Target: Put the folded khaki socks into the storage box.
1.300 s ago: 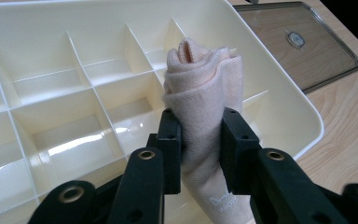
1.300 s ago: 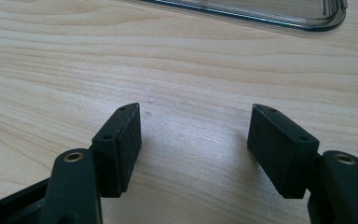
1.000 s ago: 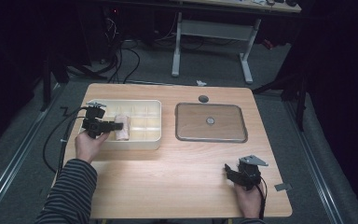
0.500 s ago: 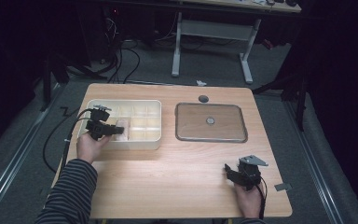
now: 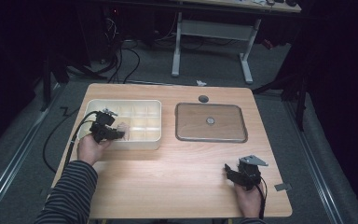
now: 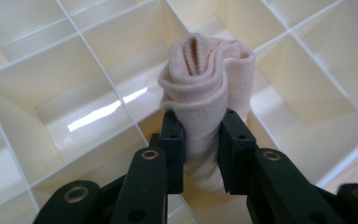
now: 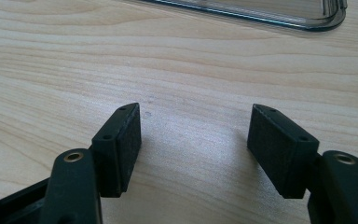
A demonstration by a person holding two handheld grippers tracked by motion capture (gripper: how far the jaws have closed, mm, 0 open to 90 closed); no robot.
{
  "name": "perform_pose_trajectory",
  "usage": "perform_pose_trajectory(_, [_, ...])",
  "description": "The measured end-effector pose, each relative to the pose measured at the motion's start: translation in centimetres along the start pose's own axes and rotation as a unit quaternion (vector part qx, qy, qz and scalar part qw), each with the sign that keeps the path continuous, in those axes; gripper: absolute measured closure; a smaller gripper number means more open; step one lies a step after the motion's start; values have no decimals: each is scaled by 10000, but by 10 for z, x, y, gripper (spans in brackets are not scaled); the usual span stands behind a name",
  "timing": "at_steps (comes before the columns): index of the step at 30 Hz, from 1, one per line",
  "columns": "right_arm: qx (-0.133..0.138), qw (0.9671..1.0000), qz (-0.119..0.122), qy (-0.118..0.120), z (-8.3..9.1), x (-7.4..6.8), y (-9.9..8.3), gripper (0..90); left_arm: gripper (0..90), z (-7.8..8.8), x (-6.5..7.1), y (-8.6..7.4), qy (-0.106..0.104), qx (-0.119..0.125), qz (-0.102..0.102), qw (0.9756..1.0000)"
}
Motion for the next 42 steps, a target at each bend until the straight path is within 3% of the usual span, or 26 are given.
perform_pose_trajectory(2, [-1,10000,0,-4,0,0,0,350,748,-3,2,-2,204,-145,-185,9995])
perform_pose_trajectory(4, [0,10000,0,-4,0,0,0,350,748,-4,3,-2,289,-196,-225,9991])
perform_pose_trajectory(9, [-1,10000,-1,1,0,0,0,350,720,-3,3,-2,235,-145,-157,9995])
perform_pose_trajectory(12, [0,10000,-1,2,0,0,0,350,643,0,4,-2,139,-91,-65,9998])
perform_pose_trajectory(14, [-1,10000,0,-8,0,0,0,350,590,5,6,0,105,40,7,9999])
perform_pose_trajectory(19, [-1,10000,2,-5,0,0,0,350,563,16,7,6,9,408,150,9991])
perform_pose_trajectory(22, [-1,10000,1,-4,0,0,0,350,577,25,5,12,-70,739,299,9968])
perform_pose_trajectory(25, [-2,10000,2,-3,0,0,0,349,655,31,-1,16,-176,994,507,9936])
perform_pose_trajectory(29, [-1,10000,8,-2,0,0,0,347,746,24,1,15,-95,879,426,9952])
perform_pose_trajectory(33, [-4,10000,1,-1,0,0,0,347,776,20,3,15,-18,766,382,9963])
perform_pose_trajectory(38, [-1,10000,2,-5,0,0,0,349,798,10,0,9,148,367,370,9985])
perform_pose_trajectory(42, [1,10000,3,-7,0,0,0,351,802,-1,3,5,319,101,225,9992])
Point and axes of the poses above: each handheld gripper's, and its own axes: z roughly backward along the jaws, y roughly out of its top, x roughly to its right, the point moved 8 cm from there along -z, roughly forward along the jaws, and after that the axes turned 13 degrees about -x, right-handed, at the moved point
